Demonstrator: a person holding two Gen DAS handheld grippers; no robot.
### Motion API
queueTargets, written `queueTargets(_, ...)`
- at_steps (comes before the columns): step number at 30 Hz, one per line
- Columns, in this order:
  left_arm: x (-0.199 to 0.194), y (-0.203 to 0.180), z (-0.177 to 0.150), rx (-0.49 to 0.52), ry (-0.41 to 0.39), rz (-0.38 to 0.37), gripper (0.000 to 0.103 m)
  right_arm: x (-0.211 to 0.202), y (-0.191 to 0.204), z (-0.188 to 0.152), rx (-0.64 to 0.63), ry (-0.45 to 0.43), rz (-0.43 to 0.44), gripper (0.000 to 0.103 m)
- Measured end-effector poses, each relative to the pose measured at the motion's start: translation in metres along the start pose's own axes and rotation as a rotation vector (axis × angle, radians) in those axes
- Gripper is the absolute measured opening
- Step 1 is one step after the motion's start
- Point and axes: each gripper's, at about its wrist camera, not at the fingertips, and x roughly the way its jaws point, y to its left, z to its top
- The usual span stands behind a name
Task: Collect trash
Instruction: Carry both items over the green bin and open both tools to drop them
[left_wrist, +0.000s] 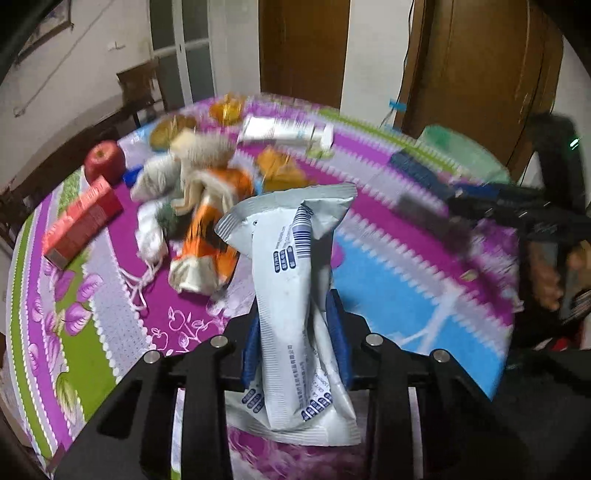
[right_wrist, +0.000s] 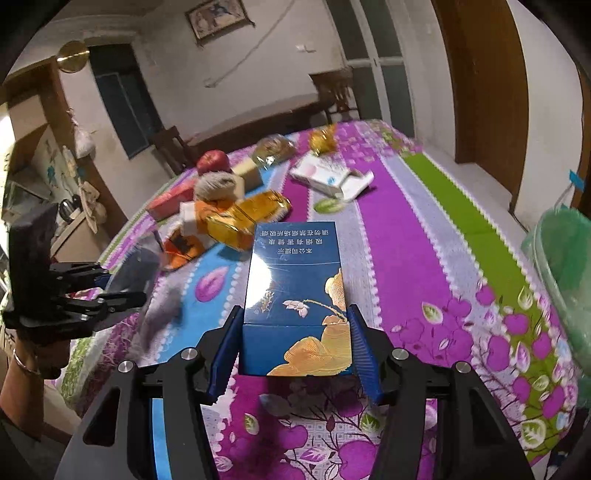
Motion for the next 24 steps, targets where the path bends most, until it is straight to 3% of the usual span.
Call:
queueTargets(4,-0.026,-0.022,0.028,-0.016,-0.078,0.000,0.032,-0.017,-0.003,0.009,-0.003,-0.044,0.027,0.057)
queueTargets(9,-0.026,-0.059,0.071,0.027,-0.126,-0.015,0.032,-0.050,-0.023,0.023,0.011,-0.109,0.018,0.057)
queueTargets(14,0.005,-0.102,0.121,0.063,-0.123,-0.057,0.032,-0.090,-0.060,0.037,0.034,-0.151,-0.048,0.057)
queueTargets(24,0.091,-0.203,0.213,0.166,-0.056,-0.196,0.032,-0.171,-0.174,0.049,0.150,-0.199,-0.277,0.057)
